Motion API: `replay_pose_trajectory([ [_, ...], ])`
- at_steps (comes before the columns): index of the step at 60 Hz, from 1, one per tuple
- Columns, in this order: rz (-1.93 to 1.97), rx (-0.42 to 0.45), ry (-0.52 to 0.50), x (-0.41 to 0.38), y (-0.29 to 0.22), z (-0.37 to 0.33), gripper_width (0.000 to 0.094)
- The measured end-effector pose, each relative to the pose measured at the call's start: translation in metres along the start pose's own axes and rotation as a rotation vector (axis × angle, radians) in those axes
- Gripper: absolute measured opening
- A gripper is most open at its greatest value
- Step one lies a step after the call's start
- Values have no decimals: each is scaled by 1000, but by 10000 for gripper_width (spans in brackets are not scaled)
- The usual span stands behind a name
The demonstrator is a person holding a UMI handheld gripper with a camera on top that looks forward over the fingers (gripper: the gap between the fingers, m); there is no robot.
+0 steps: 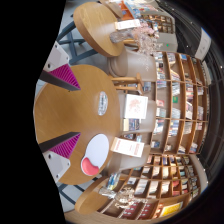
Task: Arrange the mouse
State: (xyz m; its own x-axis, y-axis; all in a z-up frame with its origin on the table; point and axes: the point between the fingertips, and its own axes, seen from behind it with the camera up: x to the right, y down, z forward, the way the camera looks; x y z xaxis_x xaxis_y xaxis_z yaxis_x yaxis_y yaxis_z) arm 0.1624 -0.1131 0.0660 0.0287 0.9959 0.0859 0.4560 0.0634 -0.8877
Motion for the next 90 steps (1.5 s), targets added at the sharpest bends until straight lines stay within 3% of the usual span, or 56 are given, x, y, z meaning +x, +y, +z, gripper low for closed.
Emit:
replay_pose_trajectory([
  [23,-12,-32,12,11,-34,84,854],
  [50,-6,-130,-14,-3,-23,181,849],
  [90,1,-135,-9,3,-62,288,849],
])
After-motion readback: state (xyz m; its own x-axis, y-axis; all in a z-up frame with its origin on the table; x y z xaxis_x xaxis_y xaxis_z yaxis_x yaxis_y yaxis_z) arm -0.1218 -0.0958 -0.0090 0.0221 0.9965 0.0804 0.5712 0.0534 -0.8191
